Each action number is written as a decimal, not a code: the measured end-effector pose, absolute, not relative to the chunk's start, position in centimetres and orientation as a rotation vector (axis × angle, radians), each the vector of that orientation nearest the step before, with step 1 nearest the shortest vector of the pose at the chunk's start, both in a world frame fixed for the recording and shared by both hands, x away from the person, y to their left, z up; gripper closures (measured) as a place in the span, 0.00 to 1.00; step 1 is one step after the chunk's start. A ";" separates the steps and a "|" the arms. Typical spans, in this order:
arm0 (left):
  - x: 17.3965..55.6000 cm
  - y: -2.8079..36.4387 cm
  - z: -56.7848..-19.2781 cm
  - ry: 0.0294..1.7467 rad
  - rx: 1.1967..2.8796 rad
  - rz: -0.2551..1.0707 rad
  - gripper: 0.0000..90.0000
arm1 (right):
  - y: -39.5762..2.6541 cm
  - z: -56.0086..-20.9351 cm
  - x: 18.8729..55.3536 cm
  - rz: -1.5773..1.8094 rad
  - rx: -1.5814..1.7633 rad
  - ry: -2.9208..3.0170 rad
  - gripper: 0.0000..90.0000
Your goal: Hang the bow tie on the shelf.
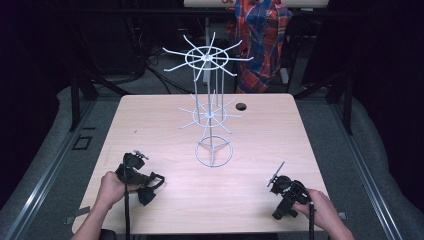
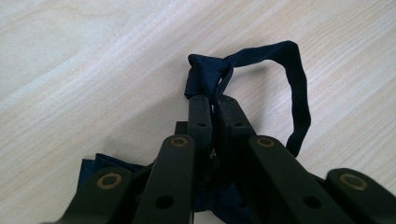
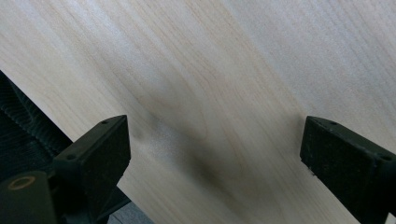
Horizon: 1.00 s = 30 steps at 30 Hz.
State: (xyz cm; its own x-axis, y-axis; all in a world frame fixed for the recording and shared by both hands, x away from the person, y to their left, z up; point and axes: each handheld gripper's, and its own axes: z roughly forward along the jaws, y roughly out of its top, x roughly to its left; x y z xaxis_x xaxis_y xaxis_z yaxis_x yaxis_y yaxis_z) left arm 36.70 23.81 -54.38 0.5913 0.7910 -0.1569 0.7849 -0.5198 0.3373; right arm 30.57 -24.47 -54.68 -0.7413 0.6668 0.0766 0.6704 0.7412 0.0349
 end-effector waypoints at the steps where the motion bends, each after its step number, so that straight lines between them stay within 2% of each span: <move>1: 36.7 23.8 -54.3 1.272 2.444 0.031 0.95 | -24.5 -54.7 30.6 -0.091 -1.104 -2.880 0.09; 13: 36.5 24.6 -53.0 1.262 2.361 0.104 0.95 | -24.5 -54.5 30.6 -0.079 -1.115 -2.874 0.09; 26: 35.8 25.6 -51.1 1.242 2.200 0.264 0.96 | -24.5 -54.6 30.6 -0.099 -1.101 -2.888 0.09; 30: 35.7 25.6 -50.8 1.235 2.181 0.267 0.96 | -24.5 -54.5 30.7 -0.061 -1.086 -2.891 0.09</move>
